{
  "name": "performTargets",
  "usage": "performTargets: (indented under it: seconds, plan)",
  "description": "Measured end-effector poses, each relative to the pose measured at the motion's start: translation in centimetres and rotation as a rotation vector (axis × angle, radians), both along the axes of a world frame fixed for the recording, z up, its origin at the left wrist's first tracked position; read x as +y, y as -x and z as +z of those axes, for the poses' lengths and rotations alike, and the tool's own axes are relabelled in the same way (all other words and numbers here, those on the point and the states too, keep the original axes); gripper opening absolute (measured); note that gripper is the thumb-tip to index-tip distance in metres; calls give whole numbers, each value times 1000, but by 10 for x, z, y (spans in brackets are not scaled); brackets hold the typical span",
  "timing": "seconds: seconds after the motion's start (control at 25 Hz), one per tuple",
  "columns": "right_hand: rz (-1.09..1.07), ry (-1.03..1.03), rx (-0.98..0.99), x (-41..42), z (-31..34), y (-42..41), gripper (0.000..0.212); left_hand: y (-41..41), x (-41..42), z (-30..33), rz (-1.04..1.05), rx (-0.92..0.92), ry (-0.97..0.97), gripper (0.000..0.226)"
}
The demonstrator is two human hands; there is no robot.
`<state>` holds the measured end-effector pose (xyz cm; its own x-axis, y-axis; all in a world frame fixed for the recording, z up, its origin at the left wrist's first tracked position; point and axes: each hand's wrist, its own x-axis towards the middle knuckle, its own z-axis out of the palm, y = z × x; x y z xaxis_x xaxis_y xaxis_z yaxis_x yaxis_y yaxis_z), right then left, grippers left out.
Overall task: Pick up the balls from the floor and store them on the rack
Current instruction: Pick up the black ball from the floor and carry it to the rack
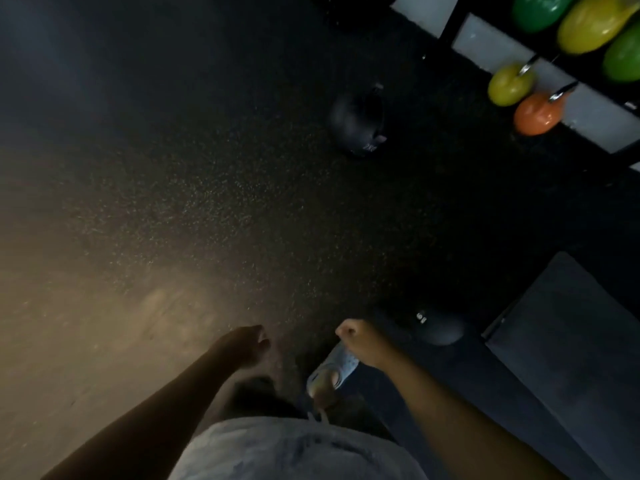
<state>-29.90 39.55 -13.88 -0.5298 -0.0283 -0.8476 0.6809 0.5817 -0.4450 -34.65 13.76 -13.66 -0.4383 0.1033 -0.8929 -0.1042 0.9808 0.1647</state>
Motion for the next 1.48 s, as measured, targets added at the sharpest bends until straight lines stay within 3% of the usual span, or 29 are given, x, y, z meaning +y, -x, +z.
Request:
performTargets:
  seconds: [0.28, 0.52, 0.84, 0.96, 1.12, 1.32, 1.48]
  plan:
    - [81, -106, 58, 96, 7, 179, 32, 166, 112, 17, 104, -23, -131, 48]
    - [57, -212, 82, 161, 16, 352, 30, 346, 184, 11, 243, 14, -167, 44]
    - [98, -249, 101, 253, -3, 566, 33, 536, 243, -29, 263, 85, -95, 33]
    - [62, -209, 112, 296, -39, 641, 34, 603, 291, -56, 306, 115, -42, 32]
    - [25, -199, -28, 353, -106, 731, 37, 679, 371, -96, 462, 75, -33, 35]
    - [-34, -251, -114, 404, -227, 804, 37, 754, 431, -208, 1029, -35, -52, 45]
    - [-278, -272, -195, 430, -344, 841, 43, 809, 443, -320, 1379, 87, 42, 64]
